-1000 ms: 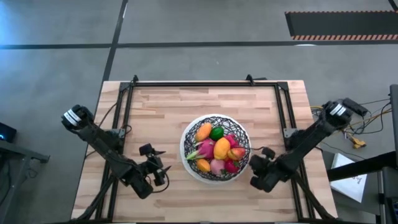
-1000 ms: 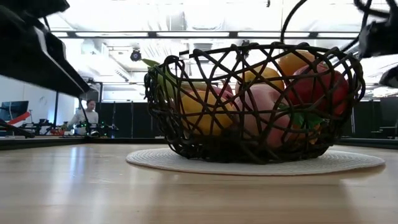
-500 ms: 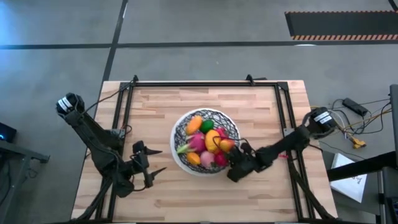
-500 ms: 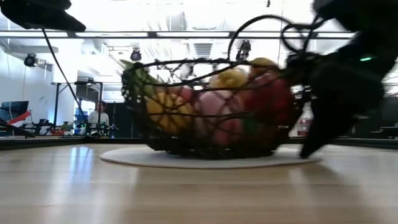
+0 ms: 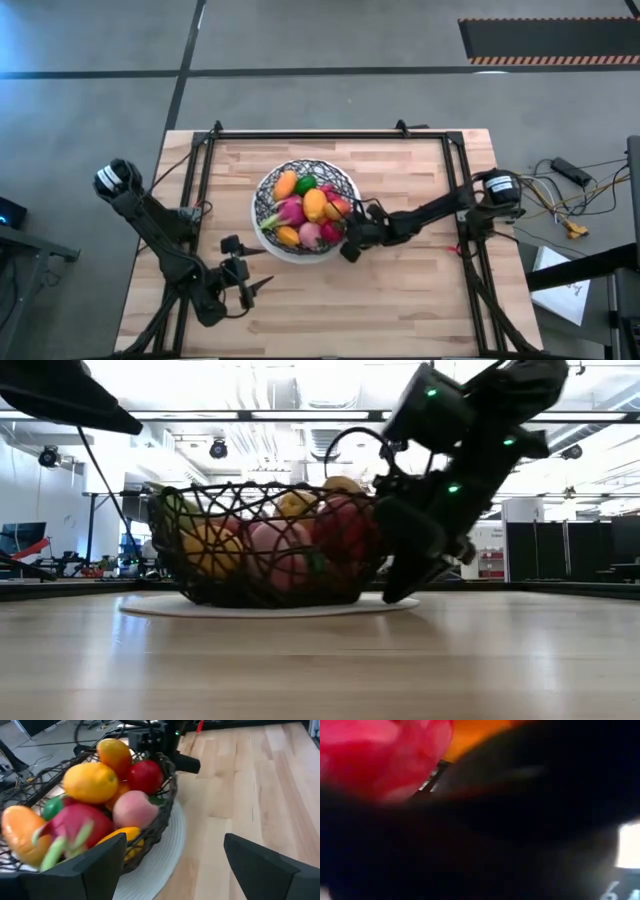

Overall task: Build produce basket
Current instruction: Move the basket to the top left corner of the table, then return to Home Position

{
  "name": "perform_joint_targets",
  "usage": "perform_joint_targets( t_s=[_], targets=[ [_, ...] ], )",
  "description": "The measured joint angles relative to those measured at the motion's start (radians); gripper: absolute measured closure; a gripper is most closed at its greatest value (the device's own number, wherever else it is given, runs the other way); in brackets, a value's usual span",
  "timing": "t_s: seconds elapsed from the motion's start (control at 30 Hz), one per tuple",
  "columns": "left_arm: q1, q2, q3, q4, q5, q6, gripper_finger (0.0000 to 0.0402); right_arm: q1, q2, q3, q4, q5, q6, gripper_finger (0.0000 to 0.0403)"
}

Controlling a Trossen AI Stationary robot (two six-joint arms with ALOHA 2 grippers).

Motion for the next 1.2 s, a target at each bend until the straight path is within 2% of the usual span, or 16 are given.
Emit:
perform_joint_targets(
  t_s=[0.17, 0.33, 0.4, 0.5, 0.6, 0.73, 0.8, 0.87, 0.93, 1.07, 1.13, 1.2],
  targets=[
    [0.000, 0.018, 0.000, 0.010, -0.001, -0.001, 0.0085, -0.015, 0.002, 0.054, -0.047, 0.000, -0.105, 0.0338],
    [0.000, 0.019, 0.000, 0.028, -0.003, -0.002, 0.0084, 0.006, -0.093, 0.085, -0.211, 0.014, -0.123, 0.0337],
    [0.000, 0.019, 0.000, 0.029, -0.004, -0.002, 0.0085, 0.030, -0.133, 0.077, -0.292, 0.051, -0.111, 0.0338],
    [0.000, 0.019, 0.000, 0.029, -0.018, -0.023, 0.0085, 0.090, -0.220, 0.033, -0.358, 0.122, -0.078, 0.0340],
    [0.003, 0.019, -0.002, 0.028, -0.070, -0.076, 0.0085, 0.167, -0.324, -0.045, -0.360, 0.132, -0.064, 0.0341],
    [0.037, 0.019, -0.002, 0.033, -0.093, -0.079, 0.0085, 0.289, -0.486, -0.161, -0.352, 0.071, -0.017, 0.0342],
    [0.070, 0.019, -0.002, 0.055, -0.055, -0.066, 0.0085, 0.353, -0.566, -0.221, -0.322, 0.025, -0.013, 0.0342],
    [0.113, 0.031, -0.002, 0.142, 0.047, 0.025, 0.0085, 0.418, -0.642, -0.290, -0.257, -0.006, -0.013, 0.0342],
    [0.150, 0.055, -0.011, 0.307, 0.162, 0.196, 0.0085, 0.469, -0.713, -0.364, -0.134, -0.030, -0.019, 0.0342],
    [0.213, 0.135, -0.054, 0.860, 0.381, 0.674, 0.0085, 0.525, -0.814, -0.535, 0.209, -0.077, -0.090, 0.0342],
    [0.246, 0.167, -0.067, 1.075, 0.476, 0.839, 0.0085, 0.528, -0.849, -0.607, 0.365, -0.102, -0.149, 0.0342],
    [0.283, 0.161, -0.068, 1.124, 0.529, 0.914, 0.0095, 0.514, -0.886, -0.662, 0.466, -0.132, -0.211, 0.0342]
  ],
)
